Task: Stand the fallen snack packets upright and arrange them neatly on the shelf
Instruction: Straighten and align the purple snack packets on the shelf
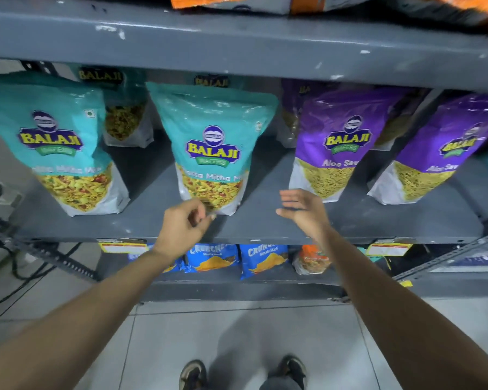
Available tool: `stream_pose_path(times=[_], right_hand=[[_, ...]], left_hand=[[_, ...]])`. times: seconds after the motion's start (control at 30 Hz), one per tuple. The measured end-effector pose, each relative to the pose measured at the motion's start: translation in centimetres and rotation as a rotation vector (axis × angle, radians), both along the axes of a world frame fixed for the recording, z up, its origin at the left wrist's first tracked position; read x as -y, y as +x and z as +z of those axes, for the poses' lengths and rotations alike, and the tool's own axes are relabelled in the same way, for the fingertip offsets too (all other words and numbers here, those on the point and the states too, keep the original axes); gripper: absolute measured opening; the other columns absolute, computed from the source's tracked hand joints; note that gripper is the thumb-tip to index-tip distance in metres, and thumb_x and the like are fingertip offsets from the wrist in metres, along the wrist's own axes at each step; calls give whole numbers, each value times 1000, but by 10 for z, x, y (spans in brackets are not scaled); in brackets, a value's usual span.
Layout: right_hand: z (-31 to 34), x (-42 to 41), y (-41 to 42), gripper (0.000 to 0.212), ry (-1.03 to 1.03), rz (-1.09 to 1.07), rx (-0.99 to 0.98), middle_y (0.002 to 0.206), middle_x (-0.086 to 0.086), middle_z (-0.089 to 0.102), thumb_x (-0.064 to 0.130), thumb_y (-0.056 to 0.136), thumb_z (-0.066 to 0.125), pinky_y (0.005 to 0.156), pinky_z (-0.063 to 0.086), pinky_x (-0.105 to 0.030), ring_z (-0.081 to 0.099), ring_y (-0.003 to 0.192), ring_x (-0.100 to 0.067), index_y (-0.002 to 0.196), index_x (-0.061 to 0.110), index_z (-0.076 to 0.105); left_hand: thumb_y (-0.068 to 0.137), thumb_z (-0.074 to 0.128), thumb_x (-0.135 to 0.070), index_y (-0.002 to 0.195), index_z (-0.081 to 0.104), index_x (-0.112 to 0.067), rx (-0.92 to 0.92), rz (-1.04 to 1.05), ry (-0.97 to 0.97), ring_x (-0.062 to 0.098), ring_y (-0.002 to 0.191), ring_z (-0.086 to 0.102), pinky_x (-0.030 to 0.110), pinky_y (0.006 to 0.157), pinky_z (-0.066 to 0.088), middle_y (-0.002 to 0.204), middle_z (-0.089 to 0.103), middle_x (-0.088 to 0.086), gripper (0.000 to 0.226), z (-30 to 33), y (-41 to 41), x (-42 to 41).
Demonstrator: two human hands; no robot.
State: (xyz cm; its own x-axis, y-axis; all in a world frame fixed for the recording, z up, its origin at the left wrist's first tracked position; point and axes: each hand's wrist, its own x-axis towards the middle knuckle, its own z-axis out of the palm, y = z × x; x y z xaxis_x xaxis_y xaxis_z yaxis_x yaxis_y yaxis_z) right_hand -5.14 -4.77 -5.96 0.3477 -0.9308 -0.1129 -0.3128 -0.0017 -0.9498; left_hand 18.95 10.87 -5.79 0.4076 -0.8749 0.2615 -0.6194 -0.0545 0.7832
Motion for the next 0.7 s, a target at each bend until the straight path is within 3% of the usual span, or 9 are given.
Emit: stream_pose_path(times=[0.13,0.2,0.23,0.3,0.37,0.43,0.53,0.6,0.7], right_hand=[[-1,19,-75,33,-9,-170,95,66,7,72,-10,62,81,70,56,-21,66,60,1,81,13,67],[3,34,-102,39,21,-275,138,58,10,67,-4,56,85,73,57,-37,64,55,-2,75,17,57],[5,42,-113,46,36,-302,154,63,8,64,-8,57,83,78,55,-46,63,56,-6,76,17,51],[11,60,-122,57,33,-275,108,81,0,54,-12,59,82,84,52,-49,59,73,-20,90,17,44],[20,72,-122,84,5,-204,13,97,-2,47,9,46,92,84,50,-42,50,91,-25,110,17,39],[25,84,-118,113,-3,-122,-33,115,-1,47,34,30,88,93,48,-43,49,106,-24,128,16,35],[28,98,-108,125,25,-12,-86,148,-10,34,17,52,92,105,38,-31,33,140,-20,150,11,15],[29,104,-100,117,50,46,-89,146,-3,37,7,64,88,99,35,-21,34,137,-14,152,12,11],[27,113,-97,108,59,82,-107,133,-7,59,20,49,95,103,48,-44,55,125,-22,139,18,34]], left_hand=[[81,77,-18,66,54,-11,-4,-238,-62,15,55,48,28,57,44,59,55,0,28,3,-71,32],[80,77,-22,76,58,-12,-88,-298,-50,19,62,57,32,62,50,70,61,3,21,5,-102,55],[78,78,-24,85,61,-14,-123,-296,-36,19,69,61,33,69,54,78,64,2,21,5,-116,67],[74,83,-25,113,62,-9,-174,-239,-7,18,91,64,32,86,54,103,63,2,47,7,-136,94],[68,88,-27,134,48,-4,-247,-158,39,19,113,57,29,97,47,126,54,9,80,8,-148,122],[62,90,-36,145,33,-5,-263,-108,139,22,130,46,33,108,40,144,43,13,105,3,-151,148],[58,91,-39,145,33,-12,-293,-139,198,22,135,45,37,112,38,146,47,8,109,-4,-152,175],[58,92,-35,140,39,-15,-344,-146,224,21,128,52,38,108,43,140,55,4,99,-7,-151,183],[46,92,-49,131,43,-25,-428,-167,253,17,119,60,42,104,49,130,63,-5,101,-11,-150,191]])
